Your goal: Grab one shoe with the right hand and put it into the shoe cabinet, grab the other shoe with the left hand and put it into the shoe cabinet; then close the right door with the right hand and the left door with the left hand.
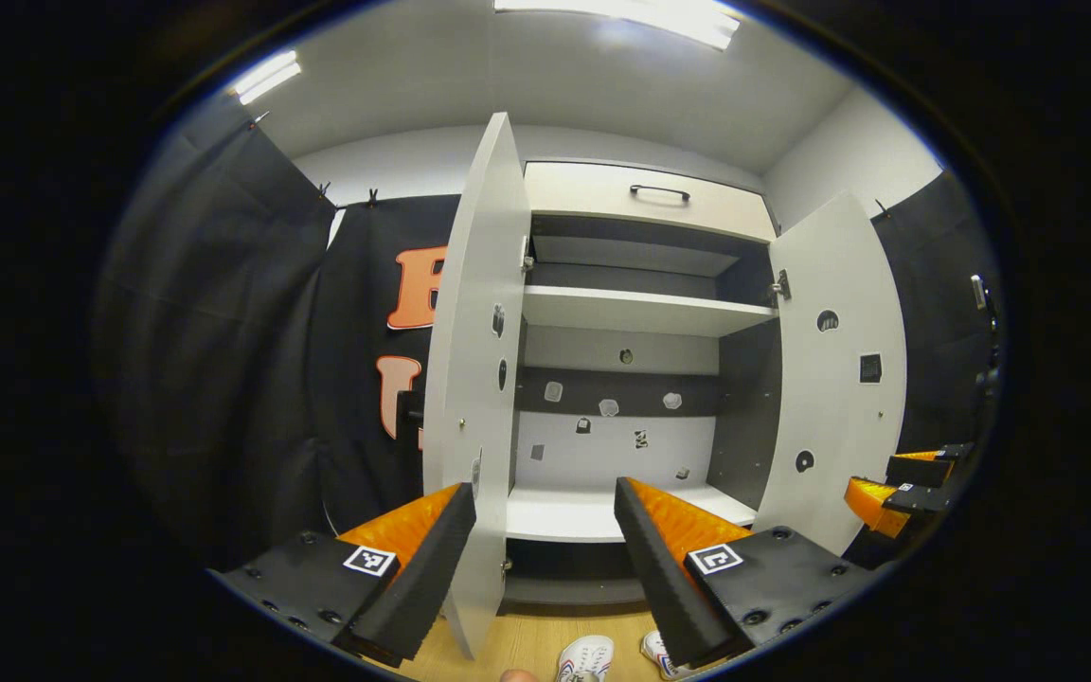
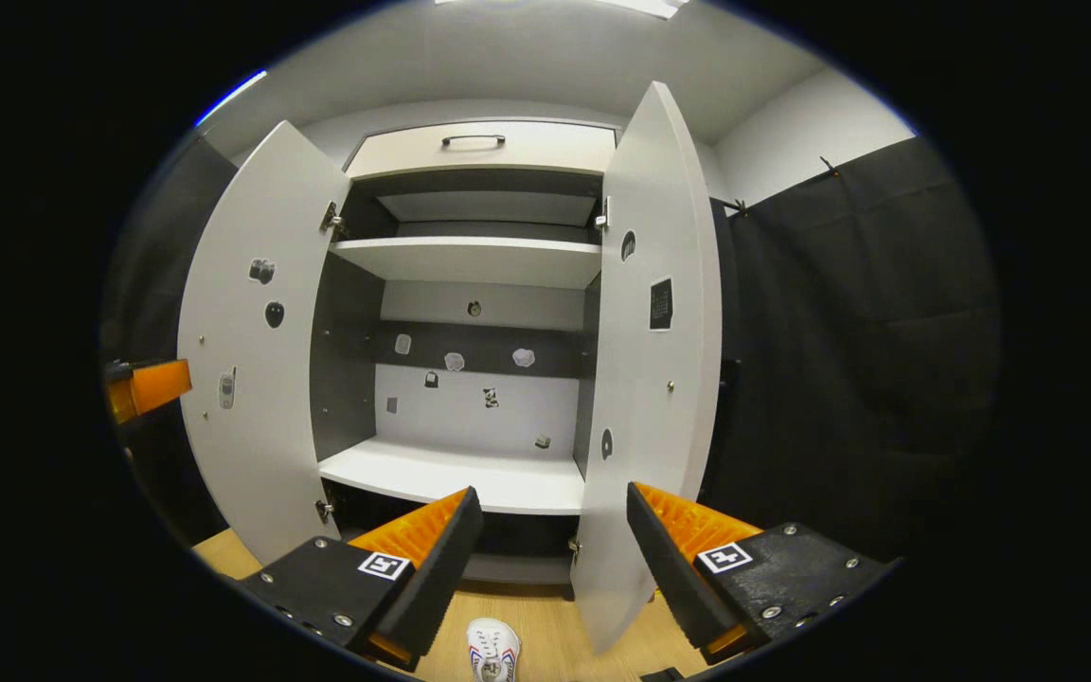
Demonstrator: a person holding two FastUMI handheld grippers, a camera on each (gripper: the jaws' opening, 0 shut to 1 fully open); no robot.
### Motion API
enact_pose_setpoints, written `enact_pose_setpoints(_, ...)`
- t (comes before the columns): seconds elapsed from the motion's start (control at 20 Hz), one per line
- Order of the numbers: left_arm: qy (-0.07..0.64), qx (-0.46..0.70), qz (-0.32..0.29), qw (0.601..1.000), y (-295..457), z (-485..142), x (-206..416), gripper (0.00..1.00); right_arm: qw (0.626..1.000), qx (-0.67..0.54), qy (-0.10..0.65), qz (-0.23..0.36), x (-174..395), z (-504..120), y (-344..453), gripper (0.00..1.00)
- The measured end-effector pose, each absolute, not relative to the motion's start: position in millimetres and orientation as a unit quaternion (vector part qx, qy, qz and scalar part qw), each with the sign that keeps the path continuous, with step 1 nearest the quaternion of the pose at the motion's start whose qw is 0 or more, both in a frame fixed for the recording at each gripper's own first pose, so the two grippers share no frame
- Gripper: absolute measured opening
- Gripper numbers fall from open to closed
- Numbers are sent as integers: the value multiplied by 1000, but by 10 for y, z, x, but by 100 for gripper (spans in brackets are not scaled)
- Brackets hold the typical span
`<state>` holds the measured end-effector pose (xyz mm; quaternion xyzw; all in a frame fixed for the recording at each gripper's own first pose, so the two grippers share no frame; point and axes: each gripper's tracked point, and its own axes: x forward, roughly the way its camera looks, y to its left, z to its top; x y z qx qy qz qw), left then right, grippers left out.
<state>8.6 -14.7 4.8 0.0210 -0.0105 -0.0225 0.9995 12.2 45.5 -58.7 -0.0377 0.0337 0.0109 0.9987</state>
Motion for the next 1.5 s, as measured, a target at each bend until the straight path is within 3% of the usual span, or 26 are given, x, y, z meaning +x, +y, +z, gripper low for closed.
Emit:
enact_pose_setpoints(0.15, -13, 21, -24, 999, -139, 78, 63, 94, 996, -51, 64, 18, 180, -914, 519, 97)
enact_pose_setpoints(0.2, -14, 25, -22, 999, -130, 73, 51, 99, 995, -50, 80, 21, 195, -1064, 537, 94)
enact_pose_setpoints(0.25, -13, 27, -22, 999, -119, 62, 50, 94, 994, -51, 95, 21, 218, -1241, 548, 94)
enact_pose_setpoints(0.4, -7, 26, -24, 999, -124, 20, 28, 96, 987, -56, 147, 23, 244, -1793, 594, 94)
enact_pose_setpoints(1.0, -3, 47, -2, 999, 89, -19, -80, 96, 929, -36, 368, 30, 14, -4402, 577, 91)
enact_pose_setpoints(1.5, -1, 66, 17, 998, 227, 2, -171, 94, 891, -1, 453, 40, 22, -5278, 682, 74)
